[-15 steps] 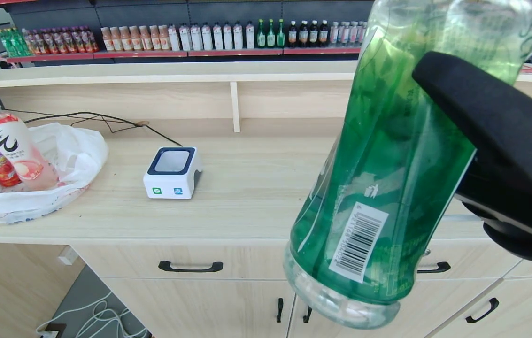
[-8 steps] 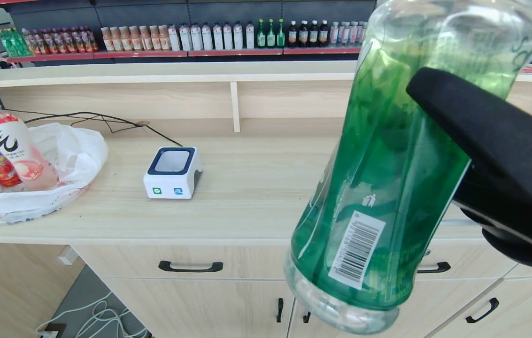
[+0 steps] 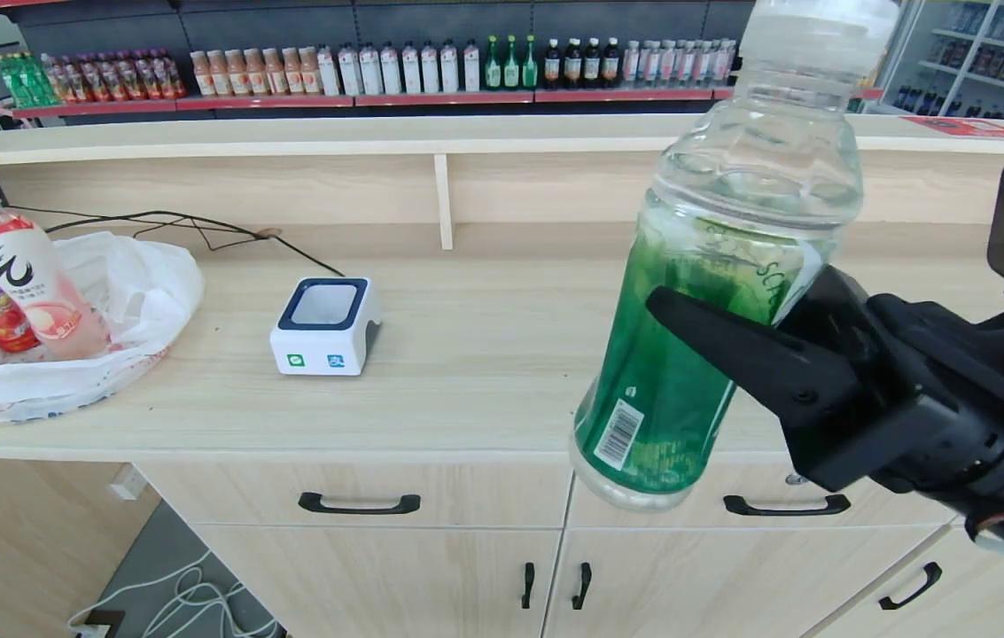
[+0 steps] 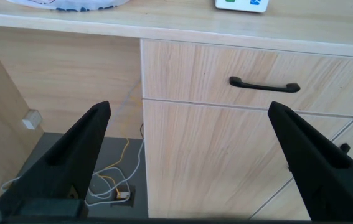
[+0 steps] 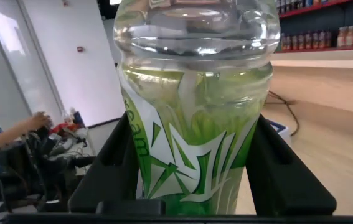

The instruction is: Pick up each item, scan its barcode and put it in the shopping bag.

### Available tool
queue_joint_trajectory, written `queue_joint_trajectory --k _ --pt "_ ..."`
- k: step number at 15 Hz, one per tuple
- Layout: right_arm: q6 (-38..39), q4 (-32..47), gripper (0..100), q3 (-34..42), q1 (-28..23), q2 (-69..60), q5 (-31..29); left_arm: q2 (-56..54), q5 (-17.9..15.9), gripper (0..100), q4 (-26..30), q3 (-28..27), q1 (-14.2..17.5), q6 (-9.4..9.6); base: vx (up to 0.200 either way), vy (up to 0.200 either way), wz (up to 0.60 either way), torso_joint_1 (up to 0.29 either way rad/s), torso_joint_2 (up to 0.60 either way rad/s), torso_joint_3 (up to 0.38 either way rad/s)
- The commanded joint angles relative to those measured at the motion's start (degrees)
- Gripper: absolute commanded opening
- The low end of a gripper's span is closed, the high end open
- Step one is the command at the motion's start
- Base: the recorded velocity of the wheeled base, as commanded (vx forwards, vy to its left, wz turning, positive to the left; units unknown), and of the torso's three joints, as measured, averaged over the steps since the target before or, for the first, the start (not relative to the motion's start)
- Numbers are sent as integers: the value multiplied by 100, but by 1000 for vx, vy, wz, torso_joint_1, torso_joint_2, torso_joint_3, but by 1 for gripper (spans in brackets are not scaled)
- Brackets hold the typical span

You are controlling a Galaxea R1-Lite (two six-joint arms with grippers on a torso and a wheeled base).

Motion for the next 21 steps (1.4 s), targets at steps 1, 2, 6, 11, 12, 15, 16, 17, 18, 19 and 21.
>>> queue_joint_trajectory --k 1,2,6,11,12,15,16,17,18,19,21 --pt "-435 -23 0 -165 -70 186 -100 -2 0 100 0 0 0 -4 0 0 0 0 0 0" --pt "-470 -23 0 -173 -70 186 -117 -2 0 100 0 0 0 -4 0 0 0 0 0 0" --pt "-1332 135 0 213 97 -51 -2148 -2 0 100 0 0 0 -4 0 0 0 0 0 0" --pt "-1376 -23 0 899 -158 -113 -2895 -2 0 100 0 0 0 -4 0 0 0 0 0 0" --pt "-1376 -23 0 1013 -158 -166 -2886 -2 0 100 0 0 0 -4 0 0 0 0 0 0" --pt "-1323 -23 0 1136 -263 -271 -2877 -2 0 100 0 0 0 -4 0 0 0 0 0 0" --pt "-1323 -23 0 1101 -272 -245 -2877 -2 0 100 0 0 0 -4 0 0 0 0 0 0" --pt "-1314 -23 0 1040 -272 -218 -2877 -2 0 100 0 0 0 -4 0 0 0 0 0 0" --pt "-1314 -23 0 960 -272 -192 -2868 -2 0 100 0 0 0 -4 0 0 0 0 0 0" --pt "-1314 -23 0 969 -272 -192 -2868 -2 0 100 0 0 0 -13 0 0 0 0 0 0" --pt "-1261 -23 0 1066 -272 -227 -2860 -2 0 100 0 0 0 -13 0 0 0 0 0 0"
